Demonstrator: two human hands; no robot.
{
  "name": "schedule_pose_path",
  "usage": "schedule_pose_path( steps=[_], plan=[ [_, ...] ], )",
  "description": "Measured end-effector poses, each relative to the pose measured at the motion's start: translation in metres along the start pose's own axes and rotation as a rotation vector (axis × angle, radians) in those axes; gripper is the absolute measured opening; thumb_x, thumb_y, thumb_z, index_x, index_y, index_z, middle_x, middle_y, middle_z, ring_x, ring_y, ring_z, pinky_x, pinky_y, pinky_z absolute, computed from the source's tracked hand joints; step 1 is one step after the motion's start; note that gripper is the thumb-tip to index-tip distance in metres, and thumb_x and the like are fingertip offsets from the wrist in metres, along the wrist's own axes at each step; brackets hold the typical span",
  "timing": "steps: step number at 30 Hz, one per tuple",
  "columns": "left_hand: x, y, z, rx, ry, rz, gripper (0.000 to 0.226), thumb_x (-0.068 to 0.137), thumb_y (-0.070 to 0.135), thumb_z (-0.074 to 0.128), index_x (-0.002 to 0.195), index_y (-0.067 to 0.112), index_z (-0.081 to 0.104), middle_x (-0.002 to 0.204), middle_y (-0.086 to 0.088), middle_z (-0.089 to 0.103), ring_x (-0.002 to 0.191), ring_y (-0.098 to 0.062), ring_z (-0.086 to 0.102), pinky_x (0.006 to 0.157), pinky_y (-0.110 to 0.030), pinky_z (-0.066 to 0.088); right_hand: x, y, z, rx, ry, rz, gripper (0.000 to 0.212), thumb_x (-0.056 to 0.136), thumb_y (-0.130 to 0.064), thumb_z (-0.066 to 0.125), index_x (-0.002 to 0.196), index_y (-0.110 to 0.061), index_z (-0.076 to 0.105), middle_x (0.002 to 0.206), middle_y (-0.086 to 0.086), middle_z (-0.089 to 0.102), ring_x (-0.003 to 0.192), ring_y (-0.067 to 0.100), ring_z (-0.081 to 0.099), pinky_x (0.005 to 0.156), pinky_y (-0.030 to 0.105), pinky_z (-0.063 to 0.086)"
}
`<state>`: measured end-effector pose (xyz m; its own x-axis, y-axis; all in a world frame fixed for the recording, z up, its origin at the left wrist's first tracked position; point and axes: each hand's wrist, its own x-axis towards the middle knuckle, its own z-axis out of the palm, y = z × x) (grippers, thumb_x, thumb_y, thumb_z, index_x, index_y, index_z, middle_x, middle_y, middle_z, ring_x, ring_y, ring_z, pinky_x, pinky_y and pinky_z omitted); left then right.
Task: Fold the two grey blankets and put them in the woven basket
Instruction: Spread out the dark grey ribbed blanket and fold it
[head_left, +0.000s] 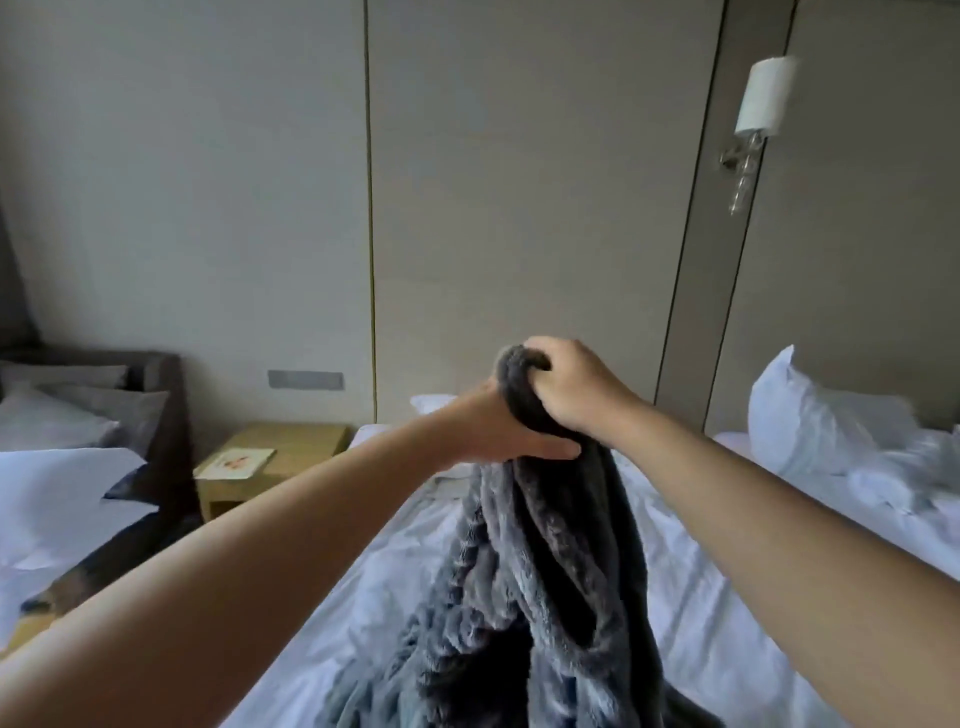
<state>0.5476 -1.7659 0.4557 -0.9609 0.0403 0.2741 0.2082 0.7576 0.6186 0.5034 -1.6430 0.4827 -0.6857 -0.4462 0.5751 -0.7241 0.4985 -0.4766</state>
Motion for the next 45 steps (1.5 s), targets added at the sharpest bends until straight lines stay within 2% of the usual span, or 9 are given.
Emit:
schedule_pose_path(
  steps=[2, 5, 16, 20, 27, 31, 35, 40, 45],
  plan=[
    [0.007, -0.004, 0.004, 0.197, 0.131, 0.034, 0.018, 0.078, 0.032, 0.066, 0.09, 0.018, 0.065, 0.086, -0.003, 0.066, 0.088, -0.027, 0.062, 0.073, -0.033, 0.051, 0.007, -0.004, -0.002, -0.016, 0.018, -0.01, 0.012, 0.078, -0.008, 0.056, 0.072, -0.019, 0.058, 0.073, 0.001, 0.064, 0.077, 0.022, 0.058, 0.063, 0.029, 0.037],
    [0.014, -0.027, -0.007, 0.195, 0.291, -0.079, 0.024, 0.083, 0.027, 0.057, 0.059, 0.021, 0.054, 0.061, 0.005, 0.057, 0.072, -0.026, 0.06, 0.06, -0.028, 0.042, 0.006, 0.013, -0.007, 0.22, -0.017, 0.151, 0.015, 0.073, -0.016, 0.073, 0.08, -0.022, 0.061, 0.088, 0.004, 0.069, 0.081, 0.019, 0.062, 0.074, 0.029, 0.046],
    [0.015, -0.057, -0.049, -0.532, 0.751, -0.245, 0.023, 0.081, 0.006, 0.045, 0.066, 0.017, 0.059, 0.067, -0.002, 0.06, 0.069, -0.024, 0.058, 0.061, -0.033, 0.049, -0.104, 0.133, 0.092, 0.161, -0.777, 0.628, 0.037, 0.076, -0.02, 0.076, 0.112, -0.017, 0.07, 0.11, -0.001, 0.071, 0.105, 0.016, 0.064, 0.084, 0.02, 0.046],
    [0.009, -0.088, -0.066, -0.104, 0.488, -0.335, 0.018, 0.082, 0.021, 0.063, 0.096, 0.01, 0.067, 0.09, -0.014, 0.069, 0.087, -0.032, 0.065, 0.079, -0.042, 0.056, -0.1, 0.156, 0.085, 0.006, -0.532, 0.649, 0.019, 0.091, -0.028, 0.059, 0.091, -0.012, 0.069, 0.089, 0.005, 0.065, 0.074, 0.015, 0.059, 0.058, 0.015, 0.043],
    [-0.003, -0.068, -0.024, 0.007, -0.062, -0.253, 0.109, 0.061, 0.056, 0.081, 0.148, 0.022, 0.024, 0.131, -0.004, 0.052, 0.117, -0.026, 0.053, 0.102, -0.034, 0.041, -0.011, 0.067, 0.039, 0.439, -0.007, 0.397, 0.03, 0.094, -0.011, 0.049, 0.073, -0.024, 0.067, 0.078, -0.002, 0.066, 0.079, 0.017, 0.06, 0.07, 0.026, 0.048],
    [0.007, -0.045, 0.025, 0.052, 0.032, 0.005, 0.059, 0.078, 0.052, 0.067, 0.126, 0.022, 0.054, 0.114, -0.003, 0.064, 0.105, -0.025, 0.06, 0.091, -0.035, 0.048, 0.012, 0.014, 0.031, 0.23, -0.09, 0.072, 0.028, 0.08, 0.002, 0.049, 0.062, -0.018, 0.056, 0.065, -0.004, 0.058, 0.065, 0.01, 0.05, 0.064, 0.027, 0.041],
    [0.014, -0.054, 0.018, 0.279, 0.232, -0.04, 0.04, 0.088, 0.047, 0.058, 0.108, 0.013, 0.065, 0.101, -0.009, 0.068, 0.097, -0.029, 0.062, 0.073, -0.028, 0.041, 0.001, 0.036, 0.02, 0.316, -0.221, 0.243, 0.023, 0.078, -0.016, 0.074, 0.065, -0.018, 0.055, 0.049, -0.01, 0.053, 0.047, 0.009, 0.045, 0.045, 0.02, 0.034],
    [0.016, -0.072, 0.004, -0.456, 0.405, -0.241, 0.027, 0.085, 0.032, 0.067, 0.098, 0.009, 0.069, 0.089, -0.007, 0.072, 0.089, -0.026, 0.068, 0.079, -0.036, 0.055, -0.055, 0.104, 0.037, 0.156, -0.672, 0.527, 0.036, 0.069, -0.037, 0.082, 0.102, -0.037, 0.066, 0.094, -0.007, 0.065, 0.075, 0.008, 0.054, 0.064, 0.017, 0.04],
    [0.011, -0.08, 0.003, -0.831, 0.133, -0.225, 0.015, 0.086, 0.026, 0.068, 0.095, 0.014, 0.066, 0.097, -0.006, 0.073, 0.094, -0.022, 0.069, 0.087, -0.034, 0.054, -0.086, 0.135, 0.079, 0.495, -0.492, 0.584, 0.078, 0.069, -0.026, 0.084, 0.136, -0.037, 0.045, 0.131, -0.007, 0.051, 0.117, 0.014, 0.052, 0.095, 0.027, 0.044]
  ],
)
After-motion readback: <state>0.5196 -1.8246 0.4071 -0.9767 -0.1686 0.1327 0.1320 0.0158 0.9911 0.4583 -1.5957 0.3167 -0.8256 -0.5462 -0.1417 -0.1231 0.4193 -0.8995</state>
